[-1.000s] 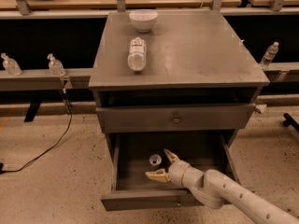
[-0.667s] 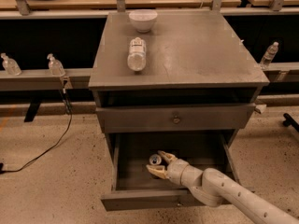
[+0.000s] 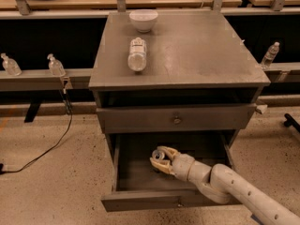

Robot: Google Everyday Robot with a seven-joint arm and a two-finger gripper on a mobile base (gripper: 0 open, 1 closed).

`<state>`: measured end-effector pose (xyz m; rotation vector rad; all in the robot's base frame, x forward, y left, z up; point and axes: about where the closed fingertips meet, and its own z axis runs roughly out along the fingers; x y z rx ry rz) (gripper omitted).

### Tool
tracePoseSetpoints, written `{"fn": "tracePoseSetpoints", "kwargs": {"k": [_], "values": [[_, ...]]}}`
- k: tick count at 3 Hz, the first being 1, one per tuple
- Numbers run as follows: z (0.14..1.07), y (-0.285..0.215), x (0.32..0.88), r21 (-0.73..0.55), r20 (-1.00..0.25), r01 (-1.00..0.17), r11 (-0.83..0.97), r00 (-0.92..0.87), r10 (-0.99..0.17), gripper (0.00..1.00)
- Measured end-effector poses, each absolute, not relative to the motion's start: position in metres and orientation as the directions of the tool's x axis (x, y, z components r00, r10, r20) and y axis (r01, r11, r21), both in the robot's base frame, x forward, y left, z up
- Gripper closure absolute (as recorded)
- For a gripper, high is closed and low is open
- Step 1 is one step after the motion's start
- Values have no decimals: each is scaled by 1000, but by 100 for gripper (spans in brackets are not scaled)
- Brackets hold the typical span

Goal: Pick redbull can from middle drawer and place on counter

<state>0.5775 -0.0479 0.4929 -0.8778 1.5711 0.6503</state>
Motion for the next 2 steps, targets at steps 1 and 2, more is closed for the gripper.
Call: {"fn": "tracePoseSetpoints", "kwargs": {"k": [1, 2], "values": [[559, -61, 569, -95, -990, -859, 503, 27, -142, 100], [622, -79, 580, -132, -985, -893, 430, 69, -159, 100]]}}
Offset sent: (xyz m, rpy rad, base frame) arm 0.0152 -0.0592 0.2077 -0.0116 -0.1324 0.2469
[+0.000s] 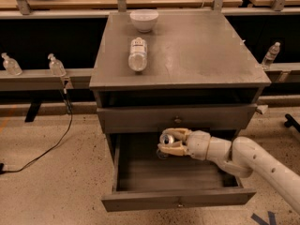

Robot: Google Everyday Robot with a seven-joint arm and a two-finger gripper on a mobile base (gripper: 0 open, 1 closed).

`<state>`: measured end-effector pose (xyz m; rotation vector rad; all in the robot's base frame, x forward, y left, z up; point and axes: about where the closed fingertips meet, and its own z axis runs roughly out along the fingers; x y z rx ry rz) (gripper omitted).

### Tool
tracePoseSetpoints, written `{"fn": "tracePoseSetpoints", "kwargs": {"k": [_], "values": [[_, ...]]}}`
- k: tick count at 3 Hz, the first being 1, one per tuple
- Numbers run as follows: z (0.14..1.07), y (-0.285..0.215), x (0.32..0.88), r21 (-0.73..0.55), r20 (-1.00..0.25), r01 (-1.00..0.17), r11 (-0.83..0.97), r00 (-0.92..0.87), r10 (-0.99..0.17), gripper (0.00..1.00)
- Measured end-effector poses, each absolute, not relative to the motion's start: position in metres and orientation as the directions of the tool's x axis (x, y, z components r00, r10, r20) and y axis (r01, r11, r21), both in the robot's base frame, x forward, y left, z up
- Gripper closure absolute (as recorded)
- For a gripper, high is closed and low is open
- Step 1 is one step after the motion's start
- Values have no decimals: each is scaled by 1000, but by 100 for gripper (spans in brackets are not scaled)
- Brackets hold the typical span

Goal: Pick redbull can from middle drawer and place on counter

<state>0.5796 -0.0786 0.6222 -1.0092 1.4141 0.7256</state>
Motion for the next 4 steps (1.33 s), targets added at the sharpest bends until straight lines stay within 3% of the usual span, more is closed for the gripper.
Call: {"fn": "tracePoseSetpoints", "kwargs": {"k": [2, 4], "values": [[767, -112, 636, -93, -964, -955, 283, 15, -267, 100], [790, -112, 630, -73, -967, -960, 270, 2, -256, 100]]}}
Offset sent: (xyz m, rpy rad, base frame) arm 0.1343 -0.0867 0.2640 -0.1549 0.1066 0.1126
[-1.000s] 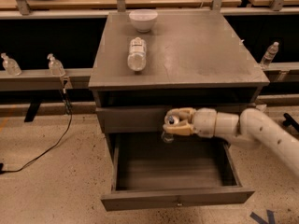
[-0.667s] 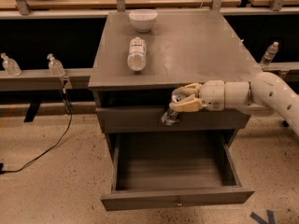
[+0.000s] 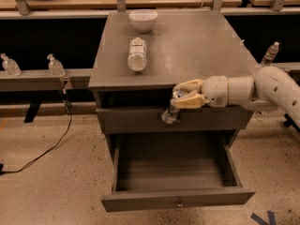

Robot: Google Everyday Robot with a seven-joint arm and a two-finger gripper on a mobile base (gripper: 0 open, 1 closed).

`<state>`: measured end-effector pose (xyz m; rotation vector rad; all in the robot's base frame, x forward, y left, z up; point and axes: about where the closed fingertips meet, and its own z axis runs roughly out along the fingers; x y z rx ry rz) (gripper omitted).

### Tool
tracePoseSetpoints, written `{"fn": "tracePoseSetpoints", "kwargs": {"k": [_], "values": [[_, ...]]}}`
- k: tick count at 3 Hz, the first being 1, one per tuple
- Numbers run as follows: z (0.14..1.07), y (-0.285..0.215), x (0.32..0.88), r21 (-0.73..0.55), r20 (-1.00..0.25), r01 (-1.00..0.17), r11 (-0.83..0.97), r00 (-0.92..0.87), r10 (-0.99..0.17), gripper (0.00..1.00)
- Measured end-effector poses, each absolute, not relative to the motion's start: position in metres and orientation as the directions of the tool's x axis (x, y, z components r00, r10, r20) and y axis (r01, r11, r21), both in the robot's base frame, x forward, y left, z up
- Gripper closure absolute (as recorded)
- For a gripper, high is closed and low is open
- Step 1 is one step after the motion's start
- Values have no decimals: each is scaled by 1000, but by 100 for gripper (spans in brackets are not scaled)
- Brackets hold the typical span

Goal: Pick redbull can from middle drawer and place on counter

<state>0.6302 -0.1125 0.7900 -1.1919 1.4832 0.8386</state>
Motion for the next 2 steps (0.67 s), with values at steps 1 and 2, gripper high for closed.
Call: {"fn": "tracePoseSetpoints", "kwargs": {"k": [1, 2], "values": [[825, -112, 622, -37, -975, -973, 228, -14, -220, 100], [853, -117, 623, -29, -978, -983, 181, -10, -210, 100]]}}
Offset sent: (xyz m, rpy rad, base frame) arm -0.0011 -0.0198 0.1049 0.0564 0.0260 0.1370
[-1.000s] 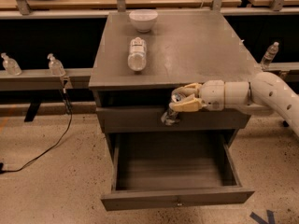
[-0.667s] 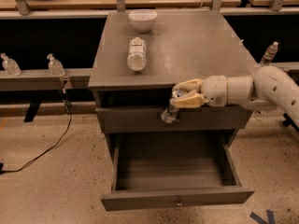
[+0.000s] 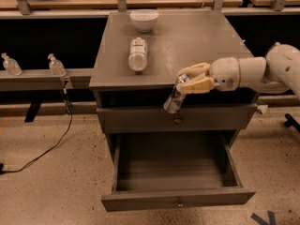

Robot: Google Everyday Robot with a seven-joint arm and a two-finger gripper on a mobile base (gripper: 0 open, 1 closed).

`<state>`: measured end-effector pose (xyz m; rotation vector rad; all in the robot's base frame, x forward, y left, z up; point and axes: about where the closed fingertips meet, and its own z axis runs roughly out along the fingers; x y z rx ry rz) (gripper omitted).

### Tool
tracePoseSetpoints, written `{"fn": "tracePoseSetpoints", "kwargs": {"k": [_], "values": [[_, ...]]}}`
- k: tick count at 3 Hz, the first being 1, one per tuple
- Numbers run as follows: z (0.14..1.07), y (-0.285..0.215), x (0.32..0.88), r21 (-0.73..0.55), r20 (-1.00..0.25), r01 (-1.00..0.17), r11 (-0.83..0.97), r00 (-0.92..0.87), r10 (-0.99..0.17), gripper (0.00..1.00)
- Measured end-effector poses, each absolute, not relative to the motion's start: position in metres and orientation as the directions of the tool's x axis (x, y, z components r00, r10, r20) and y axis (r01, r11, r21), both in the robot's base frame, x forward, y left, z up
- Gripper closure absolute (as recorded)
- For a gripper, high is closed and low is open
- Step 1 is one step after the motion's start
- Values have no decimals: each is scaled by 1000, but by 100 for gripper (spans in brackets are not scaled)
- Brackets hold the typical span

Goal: Pick redbull can from middle drawer and place on counter

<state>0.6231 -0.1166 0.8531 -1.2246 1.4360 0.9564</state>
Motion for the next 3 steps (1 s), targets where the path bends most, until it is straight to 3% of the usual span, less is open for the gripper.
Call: {"fn": "tracePoseSetpoints", "kwargs": {"k": [2, 3], "values": [[889, -112, 670, 21, -978, -998, 67, -34, -204, 100], [922, -121, 687, -11, -986, -997, 78, -2, -167, 100]]}}
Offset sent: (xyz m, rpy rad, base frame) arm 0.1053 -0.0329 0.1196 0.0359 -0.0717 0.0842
